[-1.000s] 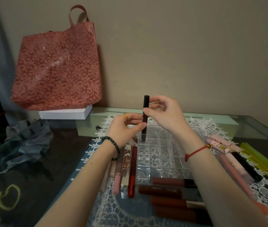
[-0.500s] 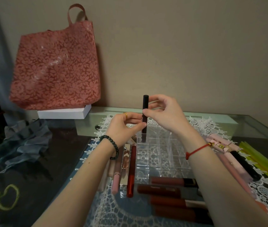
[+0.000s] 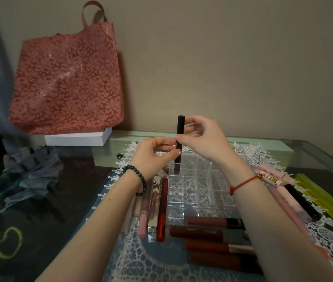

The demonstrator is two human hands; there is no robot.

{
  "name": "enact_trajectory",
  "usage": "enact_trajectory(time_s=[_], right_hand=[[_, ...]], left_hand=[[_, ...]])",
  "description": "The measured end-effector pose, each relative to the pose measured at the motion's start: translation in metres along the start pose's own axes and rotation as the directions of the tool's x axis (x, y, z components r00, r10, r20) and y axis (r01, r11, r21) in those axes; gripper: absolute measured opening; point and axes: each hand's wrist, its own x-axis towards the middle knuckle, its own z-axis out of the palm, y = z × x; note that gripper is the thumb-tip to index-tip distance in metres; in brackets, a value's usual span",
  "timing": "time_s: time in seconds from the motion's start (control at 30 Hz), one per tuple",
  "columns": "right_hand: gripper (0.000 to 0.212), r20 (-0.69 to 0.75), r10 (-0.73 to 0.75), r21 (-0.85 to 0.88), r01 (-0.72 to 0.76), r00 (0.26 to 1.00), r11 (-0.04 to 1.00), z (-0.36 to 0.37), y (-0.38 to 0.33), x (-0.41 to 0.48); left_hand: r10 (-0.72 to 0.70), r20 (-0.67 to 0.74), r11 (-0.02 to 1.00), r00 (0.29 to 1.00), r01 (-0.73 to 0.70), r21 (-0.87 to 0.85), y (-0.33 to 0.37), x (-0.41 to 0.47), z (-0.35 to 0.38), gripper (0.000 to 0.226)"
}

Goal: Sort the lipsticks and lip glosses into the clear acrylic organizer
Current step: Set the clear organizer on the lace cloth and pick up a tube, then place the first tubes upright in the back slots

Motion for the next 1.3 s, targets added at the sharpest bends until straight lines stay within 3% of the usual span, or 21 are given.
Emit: enact_trajectory(time_s=[0.4, 0.57, 0.8, 1.03, 1.3], right_hand=[[0.037, 0.044, 0.005, 0.009, -0.006, 0.999, 1.000, -0.007, -0.002, -0.005], [0.047, 0.044, 0.014, -0.019, -0.013, 0.999, 1.000, -0.032, -0.007, -0.016], [0.036, -0.030, 0.024, -0.120, -0.028, 0.999, 0.992, -0.088, -0.001, -0.044], [0.035, -0.133, 0.108, -0.209, -0.134, 0.985, 0.969, -0.128, 0.034, -0.081], [0.031, -0.175, 0.178, -0.267, -0.221, 0.968, 0.938, -0.131, 0.075, -0.108]], left_hand=[[-0.009, 0.022, 0.999, 1.000, 0.010, -0.031, 0.010, -0.007, -0.002, 0.022], [0.017, -0.051, 0.990, 0.999, -0.010, 0.144, 0.012, -0.017, -0.001, 0.040], [0.011, -0.080, 0.959, 0.997, 0.012, 0.282, 0.007, -0.048, 0.004, 0.049], [-0.104, -0.029, 0.946, 0.994, 0.107, 0.305, 0.007, -0.079, 0.002, 0.049], [-0.091, 0.073, 0.873, 0.993, 0.045, 0.485, 0.016, -0.091, 0.002, 0.055]])
